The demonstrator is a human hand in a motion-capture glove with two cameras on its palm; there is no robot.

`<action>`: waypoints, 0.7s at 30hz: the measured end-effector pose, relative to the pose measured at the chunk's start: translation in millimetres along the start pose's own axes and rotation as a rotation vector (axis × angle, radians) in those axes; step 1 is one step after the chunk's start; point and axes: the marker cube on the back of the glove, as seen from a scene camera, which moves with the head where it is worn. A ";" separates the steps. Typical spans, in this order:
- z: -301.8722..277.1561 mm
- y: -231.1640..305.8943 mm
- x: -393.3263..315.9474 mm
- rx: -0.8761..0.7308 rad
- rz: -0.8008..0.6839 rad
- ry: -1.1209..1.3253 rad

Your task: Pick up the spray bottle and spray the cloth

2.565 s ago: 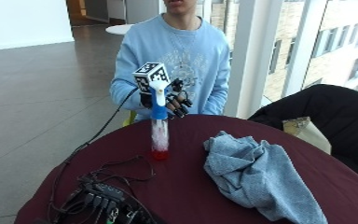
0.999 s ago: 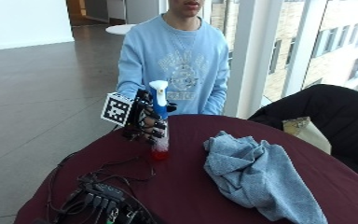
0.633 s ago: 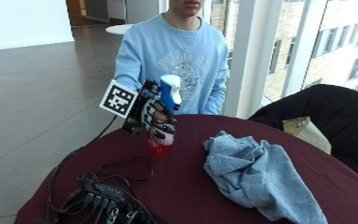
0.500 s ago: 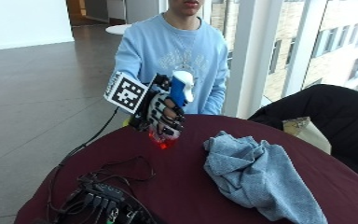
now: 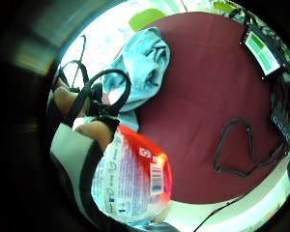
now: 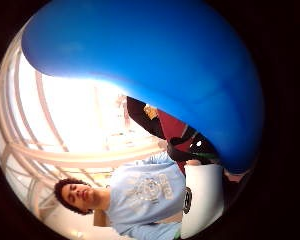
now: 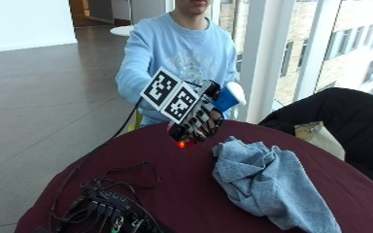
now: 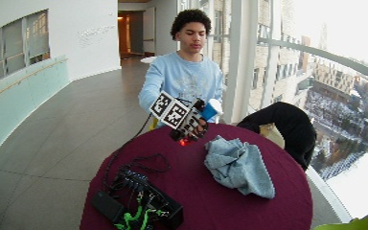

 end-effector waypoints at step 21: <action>20.1 -25.5 1.5 -0.195 0.107 0.001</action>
